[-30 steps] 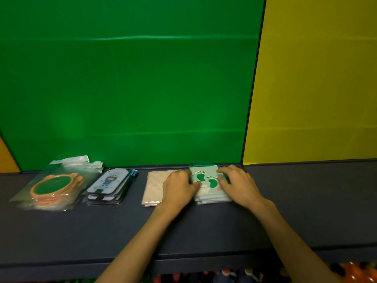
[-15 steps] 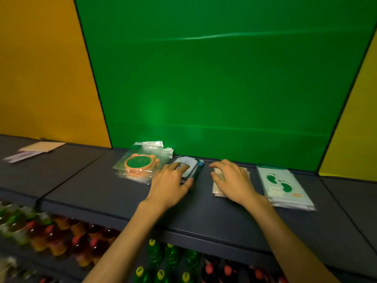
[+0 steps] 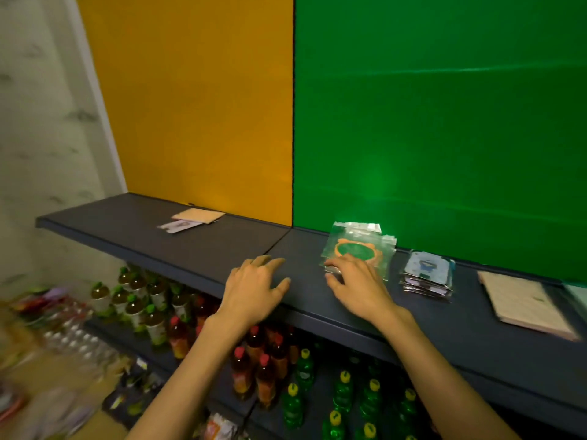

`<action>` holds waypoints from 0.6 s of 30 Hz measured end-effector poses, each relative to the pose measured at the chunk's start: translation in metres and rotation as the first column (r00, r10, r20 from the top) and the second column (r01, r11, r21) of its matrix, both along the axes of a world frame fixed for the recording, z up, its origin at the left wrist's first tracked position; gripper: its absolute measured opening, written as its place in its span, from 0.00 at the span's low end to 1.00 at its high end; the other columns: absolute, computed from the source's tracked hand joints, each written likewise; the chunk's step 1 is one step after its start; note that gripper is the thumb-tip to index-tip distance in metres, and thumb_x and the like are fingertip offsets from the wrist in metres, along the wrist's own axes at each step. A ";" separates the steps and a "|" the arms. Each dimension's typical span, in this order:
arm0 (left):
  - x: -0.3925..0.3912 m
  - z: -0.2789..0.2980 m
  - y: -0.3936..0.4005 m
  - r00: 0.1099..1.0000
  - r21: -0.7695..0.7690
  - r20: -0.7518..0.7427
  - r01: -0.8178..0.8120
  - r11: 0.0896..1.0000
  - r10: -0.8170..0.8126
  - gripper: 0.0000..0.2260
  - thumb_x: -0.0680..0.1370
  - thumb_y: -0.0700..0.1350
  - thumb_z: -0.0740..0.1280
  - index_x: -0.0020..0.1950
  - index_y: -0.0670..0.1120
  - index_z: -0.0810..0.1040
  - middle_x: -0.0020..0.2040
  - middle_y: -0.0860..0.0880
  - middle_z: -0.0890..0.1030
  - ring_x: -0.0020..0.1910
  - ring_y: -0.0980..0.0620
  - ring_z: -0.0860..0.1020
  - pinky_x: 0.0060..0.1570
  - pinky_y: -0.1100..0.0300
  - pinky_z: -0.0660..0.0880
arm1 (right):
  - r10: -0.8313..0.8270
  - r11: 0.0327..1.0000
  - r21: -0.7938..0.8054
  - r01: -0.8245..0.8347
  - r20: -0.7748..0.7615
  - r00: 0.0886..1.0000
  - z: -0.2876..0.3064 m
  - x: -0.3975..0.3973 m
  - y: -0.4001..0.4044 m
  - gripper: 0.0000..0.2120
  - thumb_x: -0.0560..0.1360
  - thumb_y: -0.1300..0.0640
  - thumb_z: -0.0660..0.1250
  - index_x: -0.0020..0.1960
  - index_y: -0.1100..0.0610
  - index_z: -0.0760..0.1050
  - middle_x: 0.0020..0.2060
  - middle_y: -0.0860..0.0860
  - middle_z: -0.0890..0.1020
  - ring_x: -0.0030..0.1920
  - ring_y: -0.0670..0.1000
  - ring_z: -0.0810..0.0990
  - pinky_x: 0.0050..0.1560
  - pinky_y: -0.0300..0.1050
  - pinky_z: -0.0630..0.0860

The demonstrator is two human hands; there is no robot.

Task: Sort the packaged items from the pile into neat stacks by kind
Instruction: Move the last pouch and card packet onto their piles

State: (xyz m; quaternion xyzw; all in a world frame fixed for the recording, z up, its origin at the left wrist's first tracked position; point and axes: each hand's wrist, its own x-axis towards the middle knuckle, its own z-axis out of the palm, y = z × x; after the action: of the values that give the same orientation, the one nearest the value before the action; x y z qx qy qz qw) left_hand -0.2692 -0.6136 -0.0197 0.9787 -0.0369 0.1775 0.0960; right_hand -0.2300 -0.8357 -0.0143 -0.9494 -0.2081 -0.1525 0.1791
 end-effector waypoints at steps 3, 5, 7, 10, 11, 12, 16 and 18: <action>-0.008 -0.003 0.055 1.000 0.016 0.002 -0.022 1.000 0.022 0.25 0.79 0.63 0.57 0.75 0.56 0.68 0.74 0.50 0.71 0.69 0.45 0.70 0.63 0.47 0.72 | 0.014 1.000 -0.022 -0.014 0.002 1.000 -0.001 0.002 0.053 0.17 0.79 0.48 0.60 0.66 0.49 0.74 0.60 0.53 0.78 0.59 0.56 0.78 0.57 0.52 0.74; -0.011 -0.006 0.090 0.999 0.023 0.004 -0.042 0.999 0.042 0.25 0.79 0.63 0.58 0.75 0.56 0.68 0.73 0.50 0.71 0.69 0.45 0.71 0.62 0.47 0.72 | 0.018 0.999 -0.034 -0.018 -0.003 1.000 -0.002 0.004 0.086 0.17 0.80 0.48 0.60 0.67 0.49 0.73 0.61 0.52 0.78 0.59 0.57 0.78 0.57 0.53 0.74; -0.011 -0.009 0.124 0.998 0.018 -0.007 -0.066 0.998 0.066 0.25 0.79 0.63 0.58 0.74 0.56 0.68 0.73 0.50 0.72 0.69 0.45 0.71 0.61 0.47 0.73 | 0.023 0.999 -0.046 -0.023 -0.014 1.000 -0.003 0.007 0.115 0.17 0.80 0.47 0.59 0.68 0.49 0.73 0.62 0.52 0.77 0.60 0.57 0.77 0.59 0.53 0.73; -0.008 -0.014 0.169 0.995 0.005 -0.026 -0.094 0.996 0.094 0.26 0.79 0.64 0.57 0.74 0.56 0.68 0.72 0.51 0.72 0.68 0.45 0.72 0.60 0.47 0.75 | 0.033 0.997 -0.069 -0.035 -0.027 0.999 -0.003 0.014 0.155 0.17 0.80 0.47 0.59 0.68 0.48 0.72 0.62 0.51 0.77 0.61 0.56 0.77 0.59 0.54 0.73; -0.005 -0.016 0.183 0.994 0.002 -0.029 -0.107 0.994 0.107 0.26 0.79 0.64 0.57 0.75 0.56 0.68 0.72 0.51 0.72 0.68 0.45 0.72 0.59 0.47 0.75 | 0.035 0.997 -0.071 -0.037 -0.029 0.999 -0.003 0.018 0.168 0.17 0.80 0.47 0.59 0.68 0.48 0.72 0.62 0.51 0.77 0.61 0.55 0.77 0.59 0.54 0.73; -0.001 -0.017 0.196 0.992 0.003 -0.031 -0.120 0.993 0.120 0.26 0.79 0.64 0.57 0.75 0.56 0.68 0.71 0.50 0.73 0.67 0.45 0.73 0.58 0.47 0.76 | 0.037 0.997 -0.074 -0.039 -0.029 0.999 -0.003 0.023 0.181 0.17 0.80 0.47 0.59 0.68 0.48 0.72 0.62 0.51 0.77 0.61 0.55 0.77 0.59 0.54 0.73; 0.019 -0.022 0.241 0.988 0.008 -0.034 -0.148 0.989 0.148 0.26 0.79 0.63 0.56 0.75 0.55 0.68 0.70 0.51 0.74 0.66 0.46 0.74 0.57 0.48 0.76 | 0.063 0.995 -0.080 -0.065 -0.016 0.998 -0.007 0.047 0.231 0.17 0.80 0.47 0.59 0.68 0.48 0.72 0.62 0.50 0.77 0.60 0.55 0.77 0.59 0.54 0.73; 0.033 -0.023 0.262 0.988 0.021 -0.038 -0.152 0.988 0.153 0.26 0.79 0.63 0.56 0.75 0.55 0.68 0.70 0.51 0.74 0.65 0.46 0.74 0.57 0.47 0.76 | 0.073 0.994 -0.074 -0.075 -0.019 0.997 -0.010 0.061 0.257 0.17 0.80 0.47 0.59 0.68 0.48 0.72 0.62 0.51 0.77 0.61 0.55 0.77 0.59 0.54 0.73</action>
State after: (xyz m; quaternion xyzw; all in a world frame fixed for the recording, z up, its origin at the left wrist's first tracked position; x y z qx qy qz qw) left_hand -0.2366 -0.3512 -0.0429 0.9829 0.0383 0.1644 0.0739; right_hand -0.1685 -0.5786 -0.0240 -0.9483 -0.2474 -0.1301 0.1505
